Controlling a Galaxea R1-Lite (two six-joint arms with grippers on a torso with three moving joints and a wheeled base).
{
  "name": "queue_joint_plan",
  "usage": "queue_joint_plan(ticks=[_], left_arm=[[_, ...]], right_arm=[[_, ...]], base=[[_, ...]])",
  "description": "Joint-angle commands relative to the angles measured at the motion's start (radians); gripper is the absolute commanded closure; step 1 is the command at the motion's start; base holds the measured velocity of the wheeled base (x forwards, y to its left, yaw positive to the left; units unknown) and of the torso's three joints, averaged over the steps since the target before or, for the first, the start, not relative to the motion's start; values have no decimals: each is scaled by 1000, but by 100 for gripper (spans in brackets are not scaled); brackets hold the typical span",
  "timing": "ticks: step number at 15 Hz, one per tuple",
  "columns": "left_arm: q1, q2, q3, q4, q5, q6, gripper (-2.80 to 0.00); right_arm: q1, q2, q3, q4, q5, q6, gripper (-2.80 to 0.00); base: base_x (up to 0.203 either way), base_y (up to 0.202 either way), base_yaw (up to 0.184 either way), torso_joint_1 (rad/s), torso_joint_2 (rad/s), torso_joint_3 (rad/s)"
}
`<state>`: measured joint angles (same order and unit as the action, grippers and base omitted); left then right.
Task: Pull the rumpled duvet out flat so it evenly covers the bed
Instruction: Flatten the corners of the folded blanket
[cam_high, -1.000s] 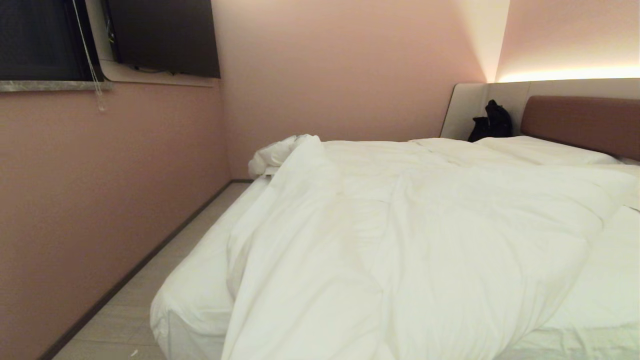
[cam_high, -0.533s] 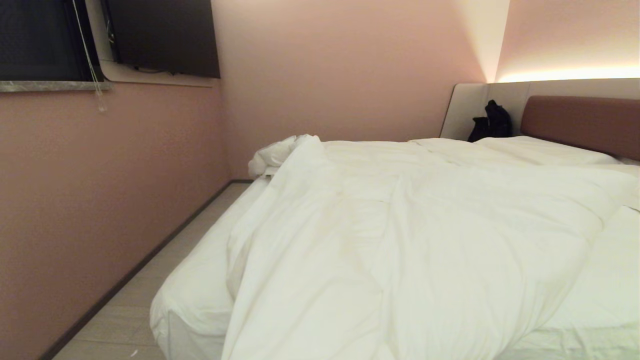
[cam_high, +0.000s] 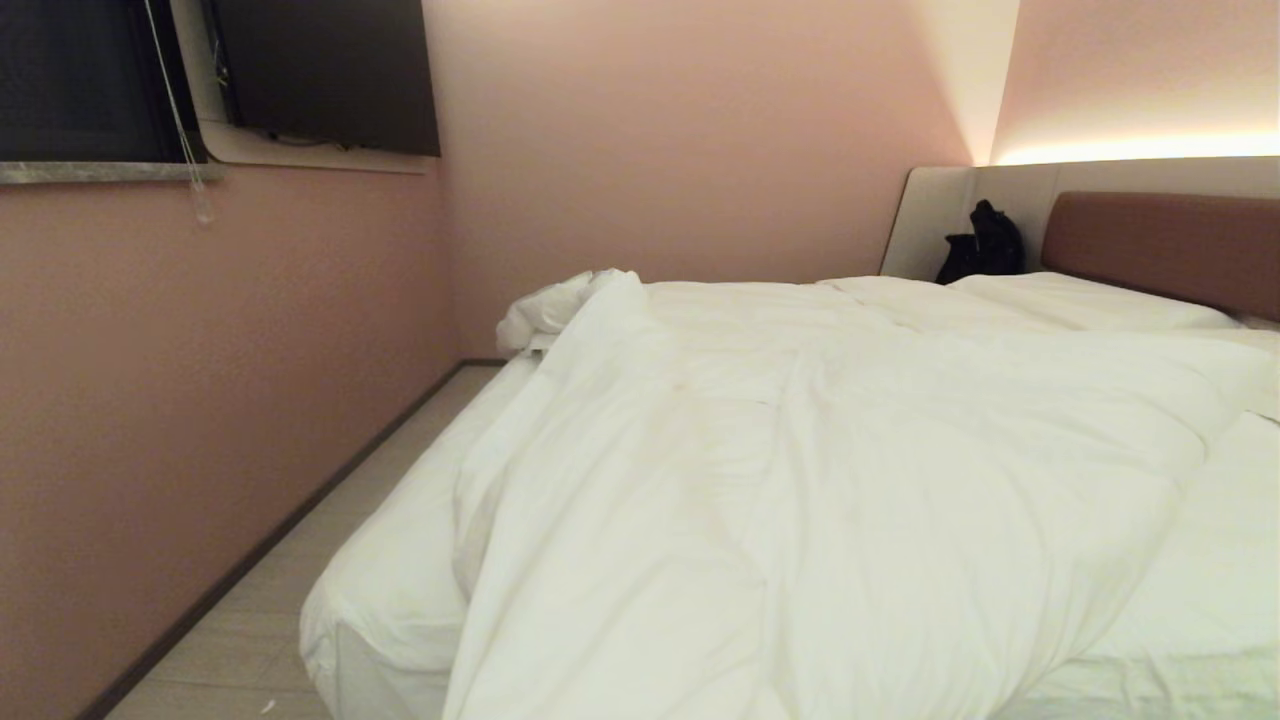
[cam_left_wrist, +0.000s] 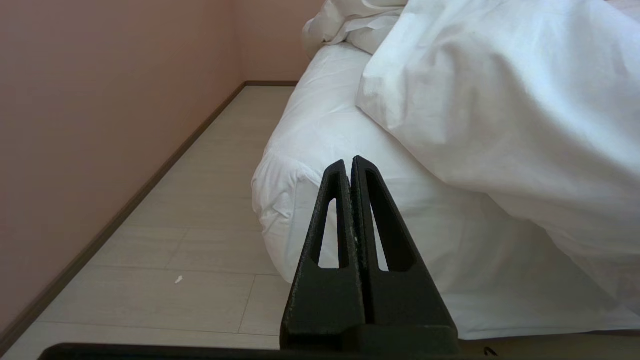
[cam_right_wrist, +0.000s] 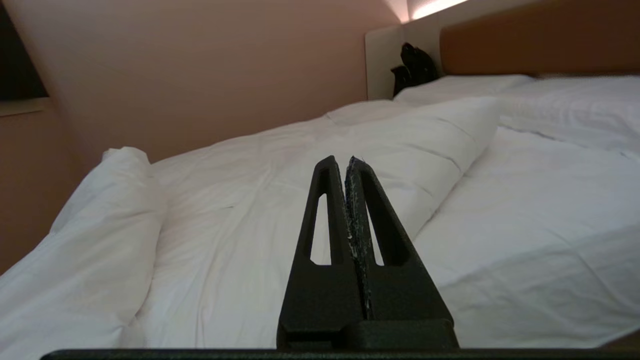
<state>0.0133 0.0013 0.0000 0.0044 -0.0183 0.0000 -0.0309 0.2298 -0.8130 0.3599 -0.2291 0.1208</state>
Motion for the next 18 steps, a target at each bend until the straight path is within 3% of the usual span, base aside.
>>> queue_joint_plan(ticks=[1,6,10,15,18], left_arm=[[1,0,0,0,0,0,0],[1,0,0,0,0,0,0],[1,0,0,0,0,0,0],[1,0,0,0,0,0,0],[1,0,0,0,0,0,0]], right_arm=[[11,-68,55,-41,45,-17,0],[14,-216,162,-42,177,-45,0],[14,-230,266,-73,183,-50,0],[14,-230,636,-302,188,-149,0],[14,-230,706,-346,220,-166,0]], base=[[0,0,0,0,0,0],[0,0,0,0,0,0],[0,0,0,0,0,0],[0,0,0,0,0,0],[0,0,0,0,0,0]])
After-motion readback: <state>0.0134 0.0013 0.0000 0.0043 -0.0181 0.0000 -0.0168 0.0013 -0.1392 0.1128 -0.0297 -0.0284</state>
